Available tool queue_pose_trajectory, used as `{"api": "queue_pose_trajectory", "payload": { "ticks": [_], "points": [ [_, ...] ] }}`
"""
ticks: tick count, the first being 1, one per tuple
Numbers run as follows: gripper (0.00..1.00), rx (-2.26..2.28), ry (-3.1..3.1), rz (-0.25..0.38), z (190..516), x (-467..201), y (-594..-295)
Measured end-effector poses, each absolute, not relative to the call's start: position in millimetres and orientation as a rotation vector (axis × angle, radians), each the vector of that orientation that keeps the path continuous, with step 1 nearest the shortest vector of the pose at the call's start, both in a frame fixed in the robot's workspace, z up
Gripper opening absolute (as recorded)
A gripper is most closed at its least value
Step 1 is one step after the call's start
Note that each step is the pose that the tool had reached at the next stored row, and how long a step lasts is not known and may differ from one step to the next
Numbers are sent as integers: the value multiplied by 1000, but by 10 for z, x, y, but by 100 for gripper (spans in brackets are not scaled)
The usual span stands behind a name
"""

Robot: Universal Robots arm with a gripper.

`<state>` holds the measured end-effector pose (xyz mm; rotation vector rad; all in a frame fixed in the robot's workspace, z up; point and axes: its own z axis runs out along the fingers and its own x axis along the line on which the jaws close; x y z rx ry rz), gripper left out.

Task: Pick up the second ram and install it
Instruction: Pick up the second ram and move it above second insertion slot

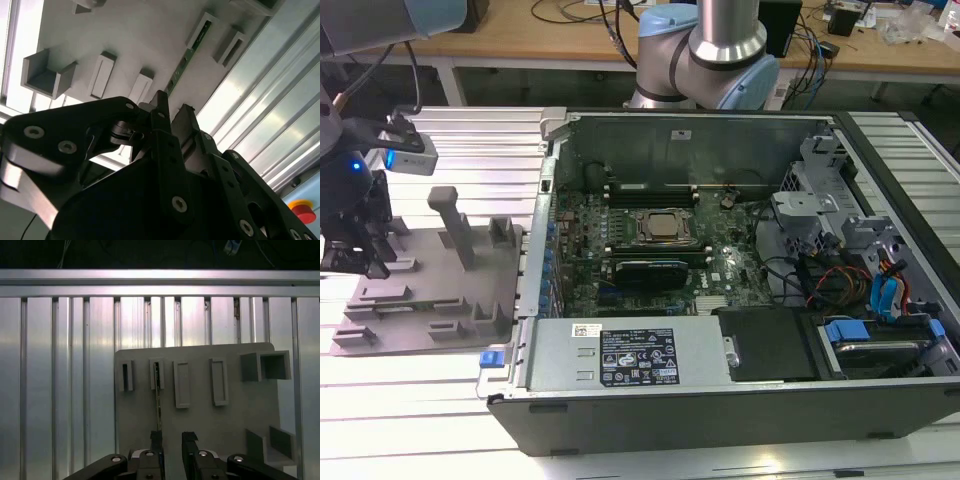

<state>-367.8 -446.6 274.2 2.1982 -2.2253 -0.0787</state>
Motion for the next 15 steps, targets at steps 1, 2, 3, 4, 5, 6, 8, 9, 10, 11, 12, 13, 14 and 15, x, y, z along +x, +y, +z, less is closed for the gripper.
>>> {"api": "queue_pose_trajectory", "payload": {
  "ticks": [1, 2, 3, 4, 5, 6, 8, 9, 10, 11, 12, 13, 14, 15],
  "points": [
    [28, 2198, -2225, -79, 2730, -3678, -4466],
    [28, 2198, -2225, -79, 2712, -3679, -4466],
    [28, 2198, -2225, -79, 2702, -3679, -4466],
    [28, 2198, -2225, -79, 2694, -3679, -4466],
    [28, 2198, -2225, -79, 2688, -3679, -4466],
    [28, 2198, -2225, -79, 2675, -3679, -4466],
    [28, 2198, -2225, -79, 2628, -3680, -4466],
    [28, 2198, -2225, -79, 2598, -3681, -4466],
    [28, 2198, -2225, -79, 2560, -3683, -4467],
    [28, 2198, -2225, -79, 2501, -3686, -4474],
    [28, 2198, -2225, -79, 2477, -3687, -4478],
    [28, 2198, -2225, -79, 2457, -3687, -4481],
    [28, 2198, -2225, -79, 2423, -3687, -4489],
    [28, 2198, -2225, -79, 2378, -3687, -4499]
  ]
}}
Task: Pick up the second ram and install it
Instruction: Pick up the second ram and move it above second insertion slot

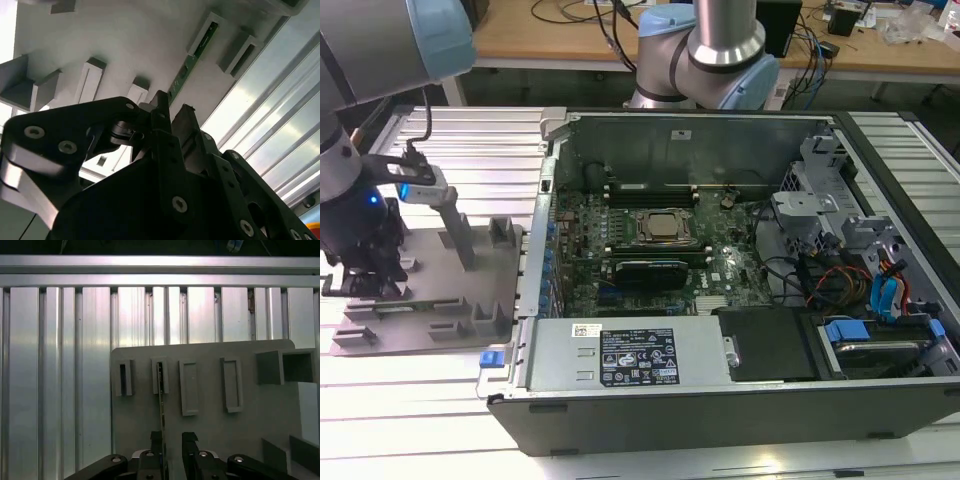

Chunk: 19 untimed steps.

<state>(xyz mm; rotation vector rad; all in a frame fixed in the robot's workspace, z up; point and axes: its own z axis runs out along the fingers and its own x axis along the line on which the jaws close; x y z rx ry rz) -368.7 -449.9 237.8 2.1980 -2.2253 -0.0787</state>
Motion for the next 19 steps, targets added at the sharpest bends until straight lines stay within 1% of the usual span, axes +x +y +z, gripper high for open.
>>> {"api": "queue_pose_trajectory", "payload": {
  "ticks": [5, 11, 16, 17, 18, 19],
  "points": [
    [28, 2198, -2225, -79, 2154, -3687, -4543],
    [28, 2199, -2226, -82, 1982, -3687, -4555],
    [28, 2199, -2226, -82, 1981, -3687, -4555],
    [27, 2200, -2226, -82, 1981, -3687, -4555],
    [13, 2200, -2227, -82, 1980, -3687, -4555],
    [11, 2200, -2227, -82, 1980, -3687, -4555]
  ]
}}
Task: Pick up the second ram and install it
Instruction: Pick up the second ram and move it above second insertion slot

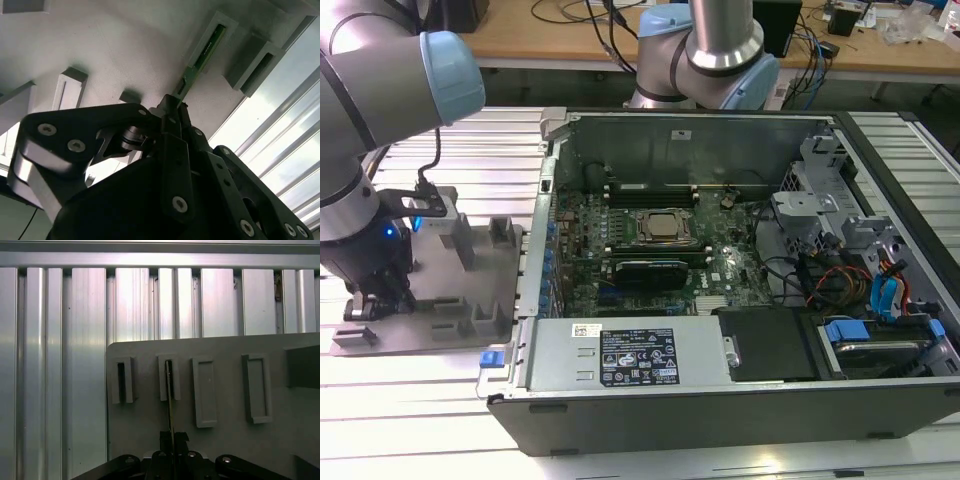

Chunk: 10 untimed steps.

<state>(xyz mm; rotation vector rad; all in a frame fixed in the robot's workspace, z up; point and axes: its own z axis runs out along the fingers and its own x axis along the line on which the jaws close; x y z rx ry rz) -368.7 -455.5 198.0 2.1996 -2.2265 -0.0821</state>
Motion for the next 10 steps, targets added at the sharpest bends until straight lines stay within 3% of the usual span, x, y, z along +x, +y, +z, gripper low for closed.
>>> {"api": "queue_pose_trajectory", "payload": {
  "ticks": [10],
  "points": [
    [11, 2200, -2227, -82, 1981, -3687, -4555]
  ]
}}
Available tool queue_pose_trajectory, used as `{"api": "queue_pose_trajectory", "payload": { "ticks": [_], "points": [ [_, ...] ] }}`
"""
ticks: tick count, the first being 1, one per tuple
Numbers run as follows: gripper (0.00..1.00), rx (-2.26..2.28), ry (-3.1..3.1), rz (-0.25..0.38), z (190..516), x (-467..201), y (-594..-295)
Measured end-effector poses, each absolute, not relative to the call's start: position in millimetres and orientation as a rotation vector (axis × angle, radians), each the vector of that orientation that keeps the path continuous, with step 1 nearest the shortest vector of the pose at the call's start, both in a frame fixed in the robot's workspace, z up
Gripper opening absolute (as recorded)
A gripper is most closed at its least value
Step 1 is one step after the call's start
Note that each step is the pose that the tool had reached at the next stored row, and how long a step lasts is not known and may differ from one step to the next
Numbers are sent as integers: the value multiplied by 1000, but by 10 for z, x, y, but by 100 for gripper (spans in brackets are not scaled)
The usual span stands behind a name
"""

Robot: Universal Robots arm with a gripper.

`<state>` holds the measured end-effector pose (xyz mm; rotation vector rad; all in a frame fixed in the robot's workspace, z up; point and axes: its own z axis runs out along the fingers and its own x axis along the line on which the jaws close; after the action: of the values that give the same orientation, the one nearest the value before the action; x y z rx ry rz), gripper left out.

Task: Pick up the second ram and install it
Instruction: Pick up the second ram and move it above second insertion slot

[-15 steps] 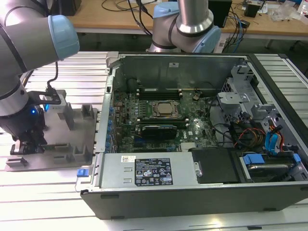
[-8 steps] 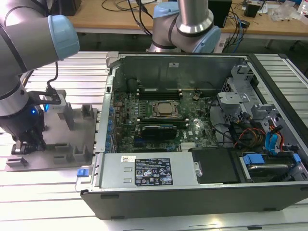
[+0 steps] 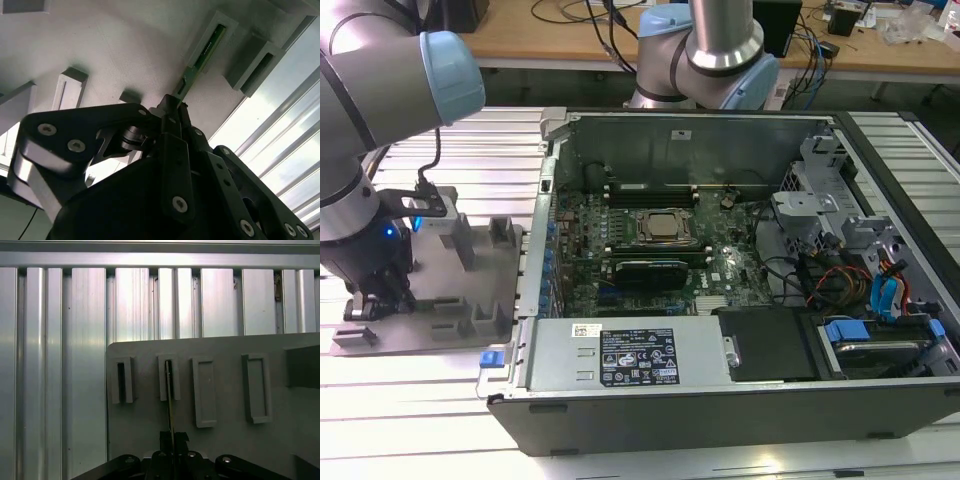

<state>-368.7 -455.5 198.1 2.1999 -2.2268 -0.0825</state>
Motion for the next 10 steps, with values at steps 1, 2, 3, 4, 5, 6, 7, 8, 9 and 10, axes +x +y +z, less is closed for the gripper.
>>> {"api": "queue_pose_trajectory", "payload": {
  "ticks": [1, 2, 3, 4, 5, 6, 7, 8, 9, 10],
  "points": [
    [11, 2200, -2227, -82, 1986, -3687, -4555],
    [11, 2200, -2227, -82, 2001, -3688, -4555],
    [11, 2200, -2227, -83, 2017, -3688, -4555],
    [11, 2200, -2227, -82, 2038, -3687, -4555],
    [11, 2200, -2227, -82, 2084, -3687, -4555],
    [11, 2200, -2227, -82, 2124, -3687, -4555],
    [11, 2200, -2227, -82, 2157, -3687, -4555],
    [11, 2200, -2227, -83, 2195, -3687, -4555],
    [11, 2200, -2227, -82, 2217, -3687, -4555],
    [11, 2200, -2227, -82, 2230, -3687, -4555]
  ]
}}
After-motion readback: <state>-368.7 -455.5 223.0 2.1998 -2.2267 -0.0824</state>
